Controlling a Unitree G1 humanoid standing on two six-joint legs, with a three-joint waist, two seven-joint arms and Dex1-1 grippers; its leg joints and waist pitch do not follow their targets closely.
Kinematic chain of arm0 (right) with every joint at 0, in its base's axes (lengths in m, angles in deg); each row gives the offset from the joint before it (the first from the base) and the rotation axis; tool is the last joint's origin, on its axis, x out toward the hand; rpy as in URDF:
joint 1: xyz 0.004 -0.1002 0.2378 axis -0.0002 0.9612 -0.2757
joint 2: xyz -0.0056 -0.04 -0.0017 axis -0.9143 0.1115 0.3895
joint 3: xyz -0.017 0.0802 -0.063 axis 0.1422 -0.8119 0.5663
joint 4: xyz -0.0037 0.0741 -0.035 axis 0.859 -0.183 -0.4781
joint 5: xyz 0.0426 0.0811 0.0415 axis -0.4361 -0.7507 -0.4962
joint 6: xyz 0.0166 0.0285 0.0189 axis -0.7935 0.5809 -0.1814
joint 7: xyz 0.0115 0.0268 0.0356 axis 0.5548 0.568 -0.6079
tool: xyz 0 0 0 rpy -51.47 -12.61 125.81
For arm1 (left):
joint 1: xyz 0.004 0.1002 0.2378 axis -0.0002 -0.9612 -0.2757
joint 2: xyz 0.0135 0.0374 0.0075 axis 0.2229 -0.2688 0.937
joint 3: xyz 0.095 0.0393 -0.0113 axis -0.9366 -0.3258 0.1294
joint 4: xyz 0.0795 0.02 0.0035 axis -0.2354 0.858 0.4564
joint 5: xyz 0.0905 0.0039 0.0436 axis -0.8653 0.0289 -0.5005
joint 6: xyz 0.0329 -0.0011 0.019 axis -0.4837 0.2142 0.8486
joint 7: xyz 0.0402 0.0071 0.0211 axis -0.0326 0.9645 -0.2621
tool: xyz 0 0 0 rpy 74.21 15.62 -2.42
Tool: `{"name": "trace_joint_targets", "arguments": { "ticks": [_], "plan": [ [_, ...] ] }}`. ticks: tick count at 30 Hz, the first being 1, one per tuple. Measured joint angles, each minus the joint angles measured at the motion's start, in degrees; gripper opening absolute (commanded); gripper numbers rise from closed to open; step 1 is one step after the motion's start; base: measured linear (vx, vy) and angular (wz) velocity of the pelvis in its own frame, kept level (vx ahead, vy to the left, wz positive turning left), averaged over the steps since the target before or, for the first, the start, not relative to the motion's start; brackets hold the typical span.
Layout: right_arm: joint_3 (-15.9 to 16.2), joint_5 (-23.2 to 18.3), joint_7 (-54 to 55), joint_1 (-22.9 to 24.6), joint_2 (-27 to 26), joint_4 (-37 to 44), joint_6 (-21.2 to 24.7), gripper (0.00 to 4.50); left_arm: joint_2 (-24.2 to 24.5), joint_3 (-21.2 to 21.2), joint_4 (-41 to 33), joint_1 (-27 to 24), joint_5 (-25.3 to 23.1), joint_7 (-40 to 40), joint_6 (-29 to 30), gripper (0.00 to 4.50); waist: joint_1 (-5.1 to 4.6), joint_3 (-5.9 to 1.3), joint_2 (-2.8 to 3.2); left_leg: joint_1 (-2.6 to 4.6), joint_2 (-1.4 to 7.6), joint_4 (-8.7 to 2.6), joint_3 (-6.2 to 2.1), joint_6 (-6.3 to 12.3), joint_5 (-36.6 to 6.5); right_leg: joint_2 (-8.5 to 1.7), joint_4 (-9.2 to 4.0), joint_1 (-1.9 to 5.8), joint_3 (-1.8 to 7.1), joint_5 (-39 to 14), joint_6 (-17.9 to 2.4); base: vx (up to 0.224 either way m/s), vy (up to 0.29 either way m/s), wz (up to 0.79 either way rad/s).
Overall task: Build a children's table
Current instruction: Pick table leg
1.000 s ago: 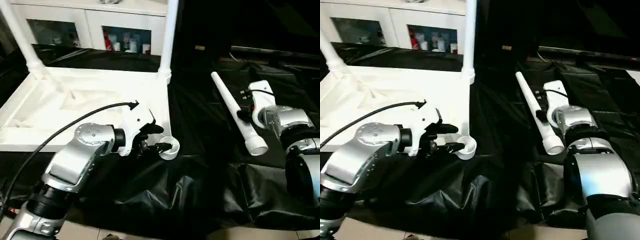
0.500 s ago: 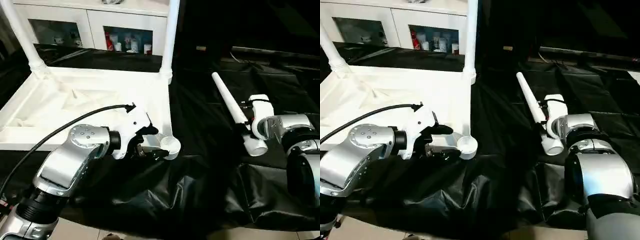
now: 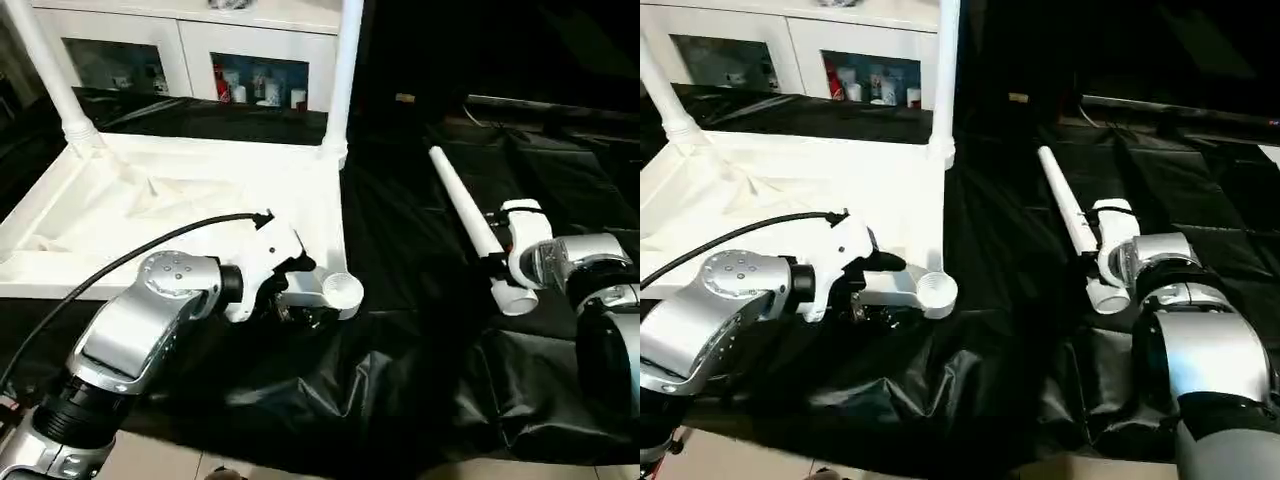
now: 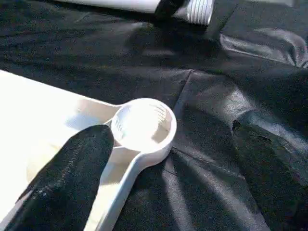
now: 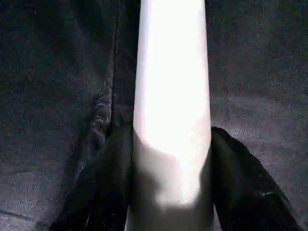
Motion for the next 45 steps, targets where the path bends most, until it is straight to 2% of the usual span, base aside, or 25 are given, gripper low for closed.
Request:
{"name": "trace_joint_targets", "arguments": {
  "ticks": [4, 10, 12, 15, 17, 18, 20, 22, 24, 26, 27, 28, 29, 31, 33, 37, 43, 44, 45],
  "plan": [
    [-3.18, -2.24, 1.36, 0.05, 0.08, 0.0, -0.58, 1.88, -1.37, 0.66, 0.62, 0.96, -0.06, -2.58, -0.67, 4.5, 0.08, 0.0, 0.0, -0.02, 0.0, 0.05, 0.0, 0.0, 0.0, -0.01, 0.0, -0.02, 0.0, 0.08, 0.02, 0.0, 0.0, 0.0],
    [-7.28, -5.74, 1.73, 0.04, 0.12, 0.03, -4.77, 1.88, -5.18, 3.96, 4.22, 2.34, -0.69, -8.77, -2.54, 4.5, 0.11, 0.02, 0.07, -0.06, 0.0, 0.09, 0.0, 0.0, 0.0, -0.02, 0.0, -0.05, -0.01, 0.12, 0.04, 0.0, 0.0, 0.0],
    [-10.24, -8.46, 0.94, 0.13, -0.5, 0.71, -8.15, 1.88, -8.07, 6.35, 6.75, 3.1, -0.73, -11.96, -3.79, 4.5, 0.05, 0.06, 0.18, -0.05, -0.01, 0.14, 0.0, 0.0, 0.0, -0.03, -0.01, -0.12, 0.0, 0.18, 0.03, 0.0, 0.0, 0.0],
    [-16.11, -15.33, -6.73, 2.4, -3.33, 6.5, -15.69, 1.87, -12.95, 10.0, 10.51, 4.56, -0.23, -17.38, -7.38, 4.5, -0.01, 0.06, 0.42, -0.18, 0.0, 0.12, 0.0, 0.03, 0.0, -0.02, -0.07, -0.11, -0.04, 0.21, 0.03, 0.0, 0.0, 0.0],
    [-17.49, -18.1, -11.28, 3.34, -5.18, 9.35, -18.44, 1.87, -14.55, 10.75, 11.68, 5.39, 0.03, -19.28, -9.35, 4.5, 0.03, 0.03, 0.5, -0.18, 0.02, 0.11, 0.0, 0.1, 0.04, -0.02, -0.07, -0.11, -0.06, 0.22, 0.02, 0.0, 0.0, 0.0],
    [-17.52, -18.69, -12.4, 3.37, -5.63, 9.78, -19.02, 1.87, -14.68, 10.74, 11.69, 5.64, 0.08, -19.63, -9.76, 4.5, 0.11, 0.03, 0.51, -0.18, 0.03, 0.11, 0.0, 0.19, 0.1, -0.02, -0.07, -0.11, -0.07, 0.22, 0.02, 0.0, 0.0, 0.0],
    [-19.56, -25.94, -21.33, 10.54, -8.82, 23.34, -15.49, 1.87, -17.93, 13.13, 15.62, 8.18, 1.16, -22.97, -10.3, 4.5, 0.76, 0.03, 0.57, -0.06, 0.13, 0.09, -0.02, 0.28, 0.16, 0.0, -0.22, -0.01, -0.18, 0.21, 0.01, 0.0, 0.0, 0.0],
    [-18.89, -31.64, -28.64, 15.66, -13.27, 32.92, -10.53, 1.87, -19.67, 15.54, 18.44, 10.79, 3.07, -24.08, -8.68, 4.5, 0.77, 0.04, 0.69, -0.06, 0.12, 0.15, 0.0, 0.47, 0.27, 0.0, -0.18, -0.03, -0.16, 0.22, 0.0, 0.0, 0.0, 0.0],
    [-17.71, -34.52, -31.81, 18.42, -14.58, 37.45, -6.85, 1.87, -21.39, 16.4, 18.74, 12.0, 5.74, -23.39, -7.26, 4.5, 1.04, 0.04, 0.71, -0.08, 0.09, 0.16, 0.0, 0.47, 0.26, -0.06, -0.21, -0.04, -0.15, 0.23, -0.02, 0.0, 0.0, 0.0],
    [-16.0, -37.78, -35.0, 22.09, -14.6, 44.21, -3.15, 1.87, -24.2, 19.74, 19.05, 12.79, 11.49, -21.64, -4.1, 4.5, 1.92, 0.04, 0.7, -0.06, 0.08, 0.15, 0.02, 0.41, 0.22, -0.06, -0.23, -0.01, -0.15, 0.24, -0.03, 0.0, 0.0, 0.0],
    [-15.22, -38.59, -35.88, 22.83, -14.69, 45.64, -2.34, 1.87, -25.04, 20.82, 19.12, 13.04, 13.18, -21.24, -3.12, 4.5, 2.1, 0.04, 0.7, -0.02, 0.09, 0.15, 0.01, 0.4, 0.22, -0.06, -0.22, 0.01, -0.16, 0.24, -0.03, 0.0, 0.0, 0.0],
    [-12.96, -40.7, -38.68, 25.37, -14.7, 50.01, -0.24, 1.87, -27.21, 24.3, 19.97, 14.61, 18.38, -20.62, 0.3, 4.5, 2.33, 0.04, 0.69, 0.0, 0.09, 0.15, 0.02, 0.39, 0.22, -0.06, -0.22, 0.05, -0.17, 0.25, -0.04, 0.0, 0.0, 0.0],
    [-11.59, -41.28, -39.68, 25.98, -15.03, 51.02, 0.57, 1.87, -27.93, 25.53, 20.04, 15.37, 20.31, -20.54, 1.33, 4.5, 2.34, 0.04, 0.7, 0.03, 0.09, 0.14, 0.01, 0.39, 0.22, -0.06, -0.22, 0.06, -0.16, 0.27, -0.06, 0.0, 0.0, 0.0],
    [-9.24, -41.38, -41.4, 26.75, -15.61, 51.88, 1.12, 1.87, -28.96, 26.16, 20.06, 16.76, 23.36, -20.09, 3.08, 4.5, 2.26, 0.04, 0.7, 0.03, 0.08, 0.14, 0.01, 0.38, 0.22, -0.06, -0.23, 0.05, -0.16, 0.3, -0.07, 0.0, 0.0, 0.0],
    [-8.41, -41.33, -41.84, 27.09, -16.1, 52.95, 1.42, 1.87, -30.36, 26.14, 20.48, 16.82, 24.83, -20.05, 4.27, 4.5, 2.27, 0.05, 0.68, 0.0, 0.08, 0.13, 0.01, 0.37, 0.22, -0.06, -0.3, 0.06, -0.17, 0.26, 0.26, 0.0, 0.0, 0.0],
    [-7.54, -40.96, -41.65, 28.42, -16.96, 57.02, 2.55, 1.87, -33.02, 26.79, 21.84, 16.86, 27.21, -20.95, 5.64, 4.5, 2.27, 0.05, 0.67, -0.04, 0.08, 0.08, 0.01, 0.37, 0.23, -0.06, -0.46, 0.06, -0.18, 0.33, 0.35, 0.0, 0.0, 0.0],
    [-5.8, -39.84, -40.01, 29.14, -16.86, 58.9, 2.61, 1.87, -33.91, 28.14, 22.02, 17.07, 28.99, -22.16, 7.05, 4.5, 2.21, 0.06, 0.64, -0.12, 0.07, 0.08, 0.01, 0.37, 0.23, -0.06, -0.6, 0.06, -0.18, 0.43, 0.52, 0.0, 0.0, 0.0],
    [-5.12, -38.93, -39.42, 29.17, -16.85, 59.28, 2.0, 1.87, -33.91, 28.29, 21.99, 17.07, 28.99, -22.62, 7.29, 4.23, 2.22, 0.06, 0.64, -0.15, 0.07, 0.07, 0.0, 0.37, 0.23, -0.06, -0.67, 0.05, -0.19, 0.47, 0.58, 0.0, 0.0, 0.0],
    [-3.47, -36.8, -37.49, 29.22, -16.74, 60.33, 0.03, 1.87, -33.9, 28.83, 21.94, 17.08, 28.72, -24.48, 7.82, 4.16, 2.15, 0.05, 0.65, -0.17, 0.07, 0.07, 0.0, 0.37, 0.23, -0.06, -0.69, 0.05, -0.17, 0.49, 0.6, 0.0, 0.0, 0.0]
  ]
}}
